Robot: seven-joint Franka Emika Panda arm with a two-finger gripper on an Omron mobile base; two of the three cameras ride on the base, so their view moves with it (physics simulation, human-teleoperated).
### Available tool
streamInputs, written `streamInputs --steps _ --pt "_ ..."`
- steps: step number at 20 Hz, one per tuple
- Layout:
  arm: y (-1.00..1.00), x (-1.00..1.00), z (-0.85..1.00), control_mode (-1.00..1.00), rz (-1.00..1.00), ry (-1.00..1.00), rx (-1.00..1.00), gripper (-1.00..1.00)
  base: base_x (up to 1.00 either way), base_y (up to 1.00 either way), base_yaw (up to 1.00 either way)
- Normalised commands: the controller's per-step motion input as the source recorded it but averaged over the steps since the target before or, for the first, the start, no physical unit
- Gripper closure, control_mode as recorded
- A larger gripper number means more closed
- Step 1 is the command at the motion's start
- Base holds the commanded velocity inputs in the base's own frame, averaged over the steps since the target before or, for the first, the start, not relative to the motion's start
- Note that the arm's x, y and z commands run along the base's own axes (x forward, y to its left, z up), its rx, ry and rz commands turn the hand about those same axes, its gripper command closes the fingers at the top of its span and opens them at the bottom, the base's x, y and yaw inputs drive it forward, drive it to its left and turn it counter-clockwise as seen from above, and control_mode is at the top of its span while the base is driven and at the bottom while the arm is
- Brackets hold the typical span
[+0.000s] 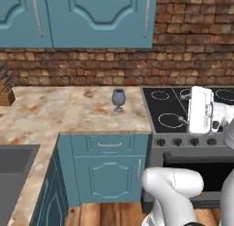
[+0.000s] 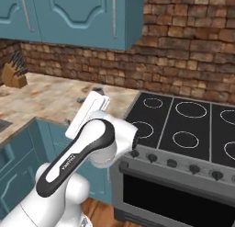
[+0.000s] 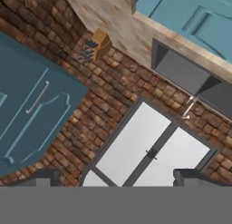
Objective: Retrieve the wine glasses from the counter and place one next to each plate.
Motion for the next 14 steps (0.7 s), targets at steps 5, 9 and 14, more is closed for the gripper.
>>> streamInputs --steps 5,9,14 --pt "0.00 0.00 0.00 1.00 0.00 0.00 0.00 -1.00 0.26 0.15 0.28" --pt "0.00 0.00 0.00 1.00 0.00 0.00 0.00 -1.00 -0.04 0.16 0.13" --pt "0.00 0.00 0.00 1.00 0.00 0.00 0.00 -1.00 0.00 0.28 0.05"
